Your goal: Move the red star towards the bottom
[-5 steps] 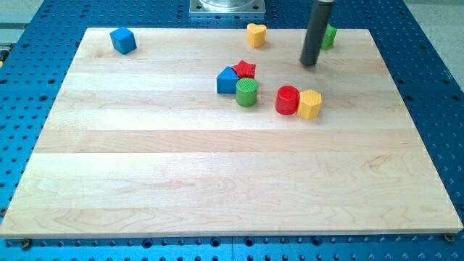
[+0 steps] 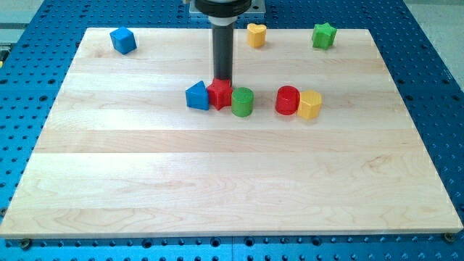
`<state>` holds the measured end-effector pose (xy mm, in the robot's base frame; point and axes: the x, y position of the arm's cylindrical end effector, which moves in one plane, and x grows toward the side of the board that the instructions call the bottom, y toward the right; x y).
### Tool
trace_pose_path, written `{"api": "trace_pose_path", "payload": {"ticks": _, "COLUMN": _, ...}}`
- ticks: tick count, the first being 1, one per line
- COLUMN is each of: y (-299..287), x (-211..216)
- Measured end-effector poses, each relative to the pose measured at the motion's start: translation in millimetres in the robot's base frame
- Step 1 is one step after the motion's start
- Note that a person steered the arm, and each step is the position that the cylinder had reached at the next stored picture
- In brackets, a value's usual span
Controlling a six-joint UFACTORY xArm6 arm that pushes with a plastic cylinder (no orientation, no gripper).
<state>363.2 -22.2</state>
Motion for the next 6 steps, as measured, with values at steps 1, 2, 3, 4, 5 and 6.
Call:
{"api": "trace_pose_path", "payload": {"ticks": 1, "y": -3, "x": 31}}
{"api": "trace_pose_path", "payload": {"ticks": 2, "y": 6, "x": 58}}
{"api": "trace_pose_path", "payload": {"ticks": 3, "y": 10, "x": 71}}
{"api": "trace_pose_path", "payload": {"ticks": 4, "y": -10, "x": 65}}
{"api": "trace_pose_path", "payload": {"ticks": 5, "y": -13, "x": 39}}
{"api": "trace_pose_path", "payload": {"ticks": 6, "y": -17, "x": 25}}
